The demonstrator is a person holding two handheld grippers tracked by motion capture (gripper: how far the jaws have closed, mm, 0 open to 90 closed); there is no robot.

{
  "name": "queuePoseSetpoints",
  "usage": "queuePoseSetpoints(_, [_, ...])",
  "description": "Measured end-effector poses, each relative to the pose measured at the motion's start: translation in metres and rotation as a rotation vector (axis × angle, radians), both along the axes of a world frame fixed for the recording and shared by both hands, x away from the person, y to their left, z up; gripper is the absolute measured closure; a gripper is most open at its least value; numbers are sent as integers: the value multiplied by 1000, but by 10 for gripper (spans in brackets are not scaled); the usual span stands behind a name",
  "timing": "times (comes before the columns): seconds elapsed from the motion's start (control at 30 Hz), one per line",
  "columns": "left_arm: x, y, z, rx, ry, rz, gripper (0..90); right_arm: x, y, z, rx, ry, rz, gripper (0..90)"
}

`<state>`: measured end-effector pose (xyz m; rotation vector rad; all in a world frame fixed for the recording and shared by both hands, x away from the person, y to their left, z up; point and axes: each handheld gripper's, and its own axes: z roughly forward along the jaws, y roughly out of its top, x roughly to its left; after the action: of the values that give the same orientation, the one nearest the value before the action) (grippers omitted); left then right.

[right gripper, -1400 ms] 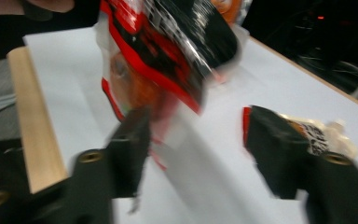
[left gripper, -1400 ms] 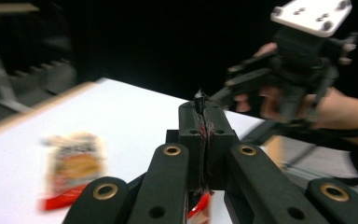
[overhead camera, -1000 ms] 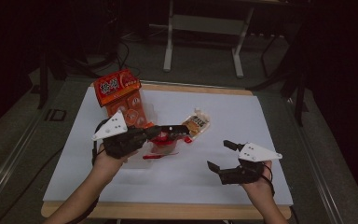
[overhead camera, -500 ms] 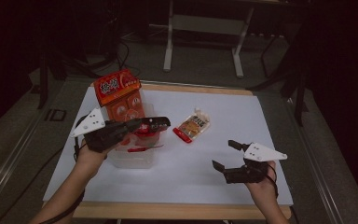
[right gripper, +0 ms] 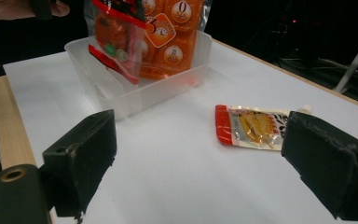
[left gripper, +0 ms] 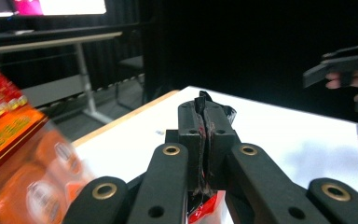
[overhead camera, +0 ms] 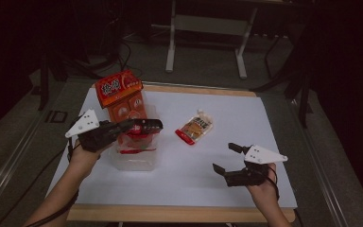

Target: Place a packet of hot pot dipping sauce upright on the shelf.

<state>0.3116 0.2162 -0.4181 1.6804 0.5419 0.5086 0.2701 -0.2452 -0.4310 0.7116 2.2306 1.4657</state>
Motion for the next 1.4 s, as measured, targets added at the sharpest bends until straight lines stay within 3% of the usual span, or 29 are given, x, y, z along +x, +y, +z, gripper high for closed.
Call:
queuePoseSetpoints(0.2, [4, 5, -6, 8, 0, 22, 881, 0, 3, -3, -11, 9, 10, 102])
queuePoseSetpoints(0.43, [8, 7, -15, -23, -14, 43, 881, 0, 4, -4, -10, 15, 15, 102])
queuePoseSetpoints(0.47, [7, 7, -16, -18, -39, 60, 881, 0, 4, -4, -10, 17, 16, 102])
queuePoseSetpoints(0.63, [10, 10, -14, -46, -22, 52, 881, 1, 4, -5, -11, 21, 16, 102])
queuePoseSetpoints(0.83, [11, 10, -12, -15, -40, 78, 879, 1, 3, -5, -8, 25, 19, 102])
queuePoseSetpoints(0.9, [11, 11, -12, -43, -42, 78, 879, 1, 2, -5, -6, 28, 19, 102])
queuePoseSetpoints(0.97, [11, 12, -12, -40, -49, 82, 879, 1, 2, -6, -6, 29, 19, 102])
queuePoseSetpoints(1.0, [13, 12, -14, -45, -22, 60, 879, 1, 2, -6, -8, 29, 19, 102])
queuePoseSetpoints(1.07, [12, 9, -17, -1, -40, 51, 878, 1, 3, -6, -9, 28, 20, 102])
queuePoseSetpoints(1.13, [13, 6, -20, 14, -19, 42, 877, 1, 2, -6, -10, 30, 20, 102])
queuePoseSetpoints(1.4, [11, 9, -33, 7, 22, 42, 876, 2, 1, -7, -7, 33, 20, 102])
